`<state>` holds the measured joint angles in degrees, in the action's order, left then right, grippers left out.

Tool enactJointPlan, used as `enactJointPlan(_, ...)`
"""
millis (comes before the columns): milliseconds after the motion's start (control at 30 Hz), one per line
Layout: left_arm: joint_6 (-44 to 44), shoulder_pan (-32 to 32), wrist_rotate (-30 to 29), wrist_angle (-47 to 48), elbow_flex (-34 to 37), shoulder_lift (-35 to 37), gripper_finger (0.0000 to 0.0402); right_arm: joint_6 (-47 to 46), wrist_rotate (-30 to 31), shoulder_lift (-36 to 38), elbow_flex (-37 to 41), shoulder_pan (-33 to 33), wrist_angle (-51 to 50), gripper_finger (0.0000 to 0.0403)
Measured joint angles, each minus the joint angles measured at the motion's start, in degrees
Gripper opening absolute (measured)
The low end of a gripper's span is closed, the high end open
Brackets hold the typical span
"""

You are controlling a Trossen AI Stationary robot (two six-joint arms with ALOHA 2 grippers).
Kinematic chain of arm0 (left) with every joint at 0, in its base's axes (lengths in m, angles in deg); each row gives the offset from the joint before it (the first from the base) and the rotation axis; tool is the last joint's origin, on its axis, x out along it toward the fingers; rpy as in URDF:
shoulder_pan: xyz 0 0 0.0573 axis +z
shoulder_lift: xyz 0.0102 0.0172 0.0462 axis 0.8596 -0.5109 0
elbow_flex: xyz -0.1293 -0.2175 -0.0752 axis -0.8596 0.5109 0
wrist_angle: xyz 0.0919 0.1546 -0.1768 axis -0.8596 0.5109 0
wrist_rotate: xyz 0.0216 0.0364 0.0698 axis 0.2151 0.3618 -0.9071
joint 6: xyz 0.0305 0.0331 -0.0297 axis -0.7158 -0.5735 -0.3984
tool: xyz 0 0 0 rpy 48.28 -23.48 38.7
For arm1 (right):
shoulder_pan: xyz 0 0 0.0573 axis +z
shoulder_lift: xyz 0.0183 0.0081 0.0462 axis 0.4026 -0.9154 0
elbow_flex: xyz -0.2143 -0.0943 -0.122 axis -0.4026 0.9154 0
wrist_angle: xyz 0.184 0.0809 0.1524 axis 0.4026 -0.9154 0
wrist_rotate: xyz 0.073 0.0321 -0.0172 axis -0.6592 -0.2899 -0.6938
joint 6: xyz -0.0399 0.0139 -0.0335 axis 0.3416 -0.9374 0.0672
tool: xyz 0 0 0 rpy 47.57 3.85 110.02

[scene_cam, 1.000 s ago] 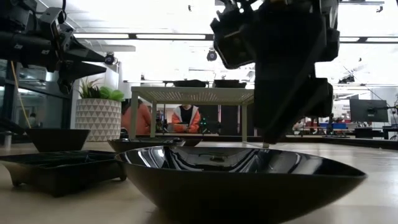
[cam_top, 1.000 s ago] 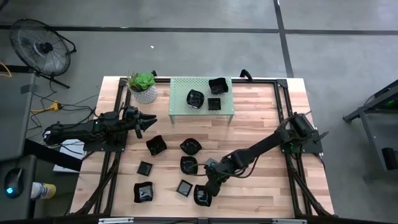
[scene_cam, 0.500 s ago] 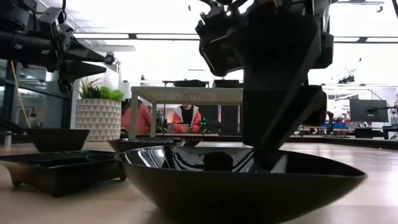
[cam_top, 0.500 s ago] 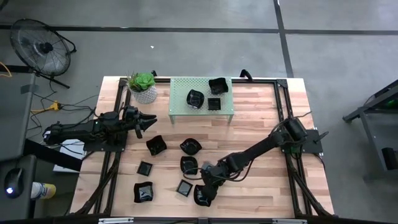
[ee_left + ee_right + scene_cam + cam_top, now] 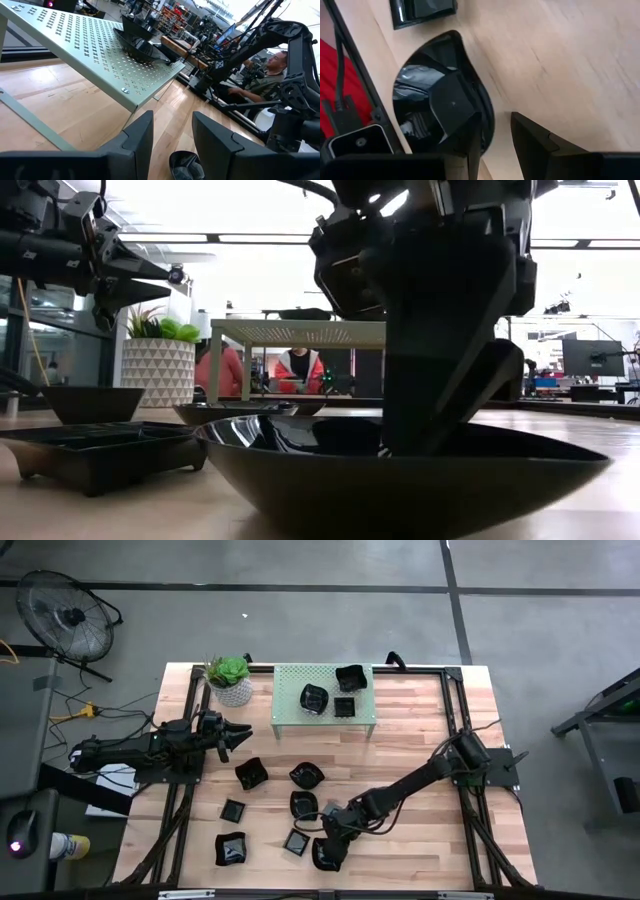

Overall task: Pick & Place Mini shaped plates
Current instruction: Stack the leaf shaped plate on top of the leaf shaped plate on the shelf

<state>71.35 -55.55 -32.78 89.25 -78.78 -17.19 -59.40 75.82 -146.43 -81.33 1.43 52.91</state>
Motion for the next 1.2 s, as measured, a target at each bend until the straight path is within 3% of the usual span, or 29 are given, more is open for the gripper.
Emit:
enactJointPlan(633, 0.0, 0.0, 0.0, 0.0, 0.0, 0.0, 0.0133, 1.1, 1.6, 0.1, 0.0, 0.0, 0.1, 0.0097)
enactJointPlan(1067, 0.0, 0.0, 0.0, 0.0, 0.0, 0.0, 0.0134, 3.1, -0.6, 0.6, 0.0, 0.0, 0.2, 0.0007)
enactJointPlan(1200, 0.0, 0.0, 0.0, 0.0, 0.0, 0.0, 0.0134, 3.2, -0.7, 0.6, 0.0, 0.0, 0.3, 0.0006)
